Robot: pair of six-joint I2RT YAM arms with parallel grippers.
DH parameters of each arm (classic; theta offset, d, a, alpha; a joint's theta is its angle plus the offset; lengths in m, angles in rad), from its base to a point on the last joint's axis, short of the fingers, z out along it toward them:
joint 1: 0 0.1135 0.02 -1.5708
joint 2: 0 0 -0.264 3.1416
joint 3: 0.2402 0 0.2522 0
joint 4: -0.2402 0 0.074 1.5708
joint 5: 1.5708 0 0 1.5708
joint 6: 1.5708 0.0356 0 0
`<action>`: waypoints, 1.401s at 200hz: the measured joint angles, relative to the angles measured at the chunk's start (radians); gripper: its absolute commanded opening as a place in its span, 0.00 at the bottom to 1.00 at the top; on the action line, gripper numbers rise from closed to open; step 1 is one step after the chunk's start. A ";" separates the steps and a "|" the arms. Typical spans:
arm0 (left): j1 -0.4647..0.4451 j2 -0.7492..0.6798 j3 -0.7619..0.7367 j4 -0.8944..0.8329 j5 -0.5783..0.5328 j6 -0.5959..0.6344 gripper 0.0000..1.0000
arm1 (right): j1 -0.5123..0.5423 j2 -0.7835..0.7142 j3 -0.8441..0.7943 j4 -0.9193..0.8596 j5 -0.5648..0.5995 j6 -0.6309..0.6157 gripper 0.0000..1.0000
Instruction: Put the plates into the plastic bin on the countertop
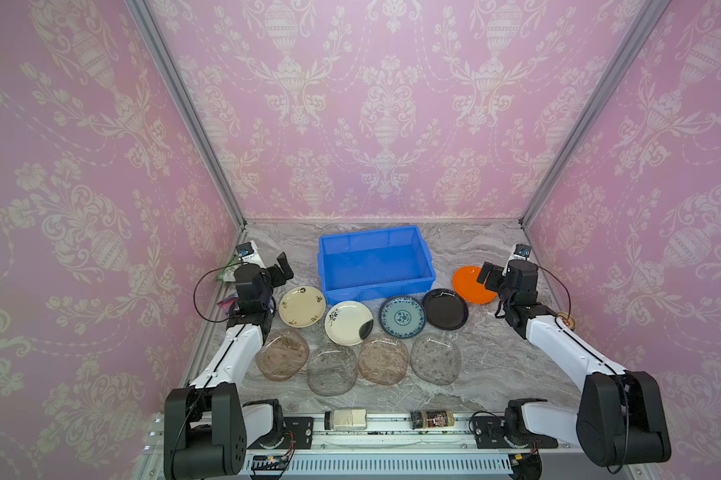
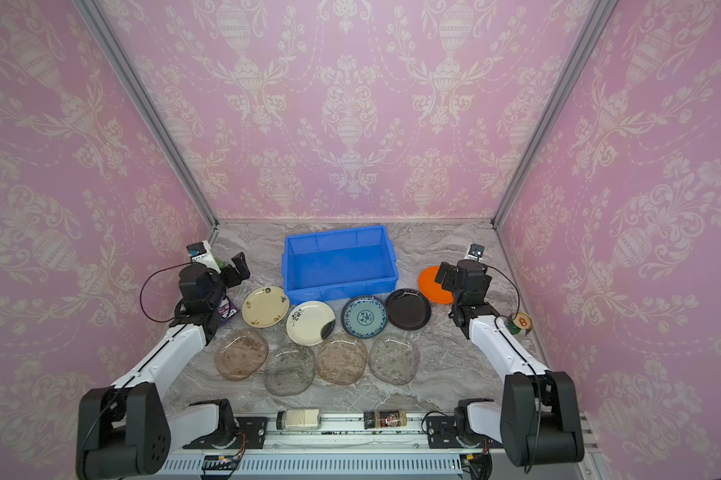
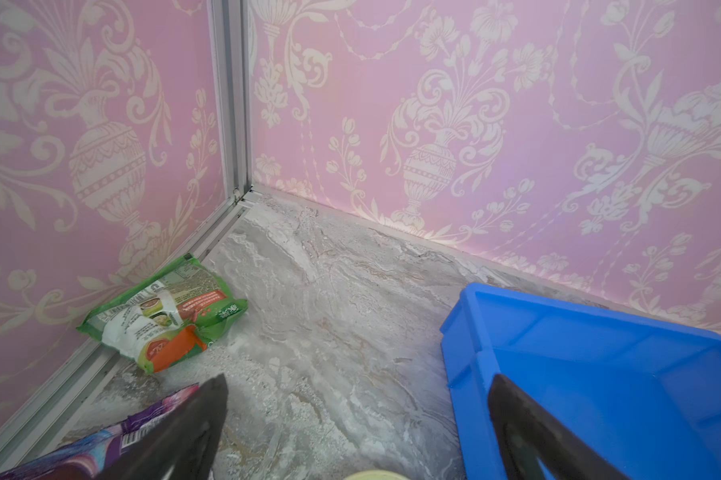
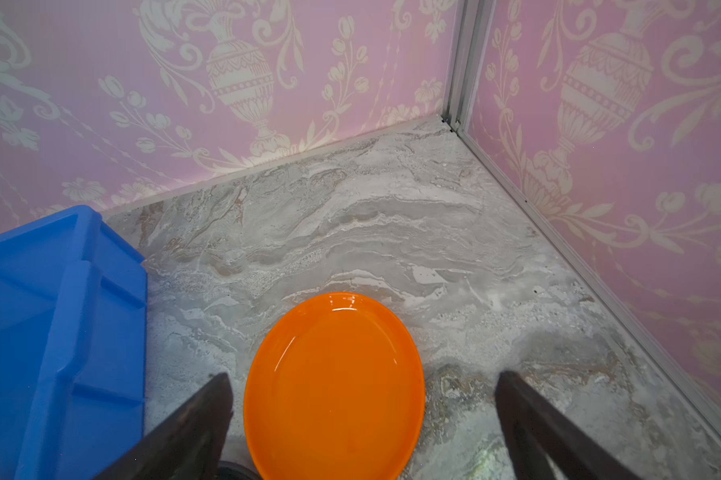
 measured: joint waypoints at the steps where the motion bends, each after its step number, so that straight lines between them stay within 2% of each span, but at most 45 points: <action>1: 0.000 0.000 0.002 -0.003 0.001 -0.002 0.99 | -0.002 0.000 0.002 -0.005 -0.001 0.003 0.99; 19: 0.000 0.000 0.029 -0.065 0.031 -0.038 0.99 | -0.047 -0.011 0.023 -0.071 -0.035 0.049 0.93; 61: 0.000 0.000 0.072 -0.180 0.081 -0.118 0.99 | -0.264 -0.021 0.079 -0.166 -0.217 0.174 0.70; 93: 0.000 0.003 0.110 -0.193 0.143 -0.182 0.99 | -0.302 0.042 0.089 -0.179 -0.342 0.226 0.65; 124: -0.001 0.075 0.214 -0.210 0.276 -0.223 0.99 | -0.332 0.142 0.089 -0.179 -0.442 0.259 0.57; 136: -0.001 0.087 0.214 -0.200 0.316 -0.232 0.99 | -0.344 0.168 0.089 -0.179 -0.463 0.268 0.45; 171: -0.002 0.104 0.204 -0.197 0.378 -0.249 0.99 | -0.361 0.208 0.092 -0.181 -0.507 0.282 0.45; 215: -0.008 0.195 0.201 -0.140 0.467 -0.309 0.99 | -0.360 0.254 0.100 -0.182 -0.534 0.282 0.45; 280: -0.010 0.209 0.196 -0.063 0.523 -0.361 0.99 | -0.358 0.317 0.053 -0.119 -0.579 0.304 0.42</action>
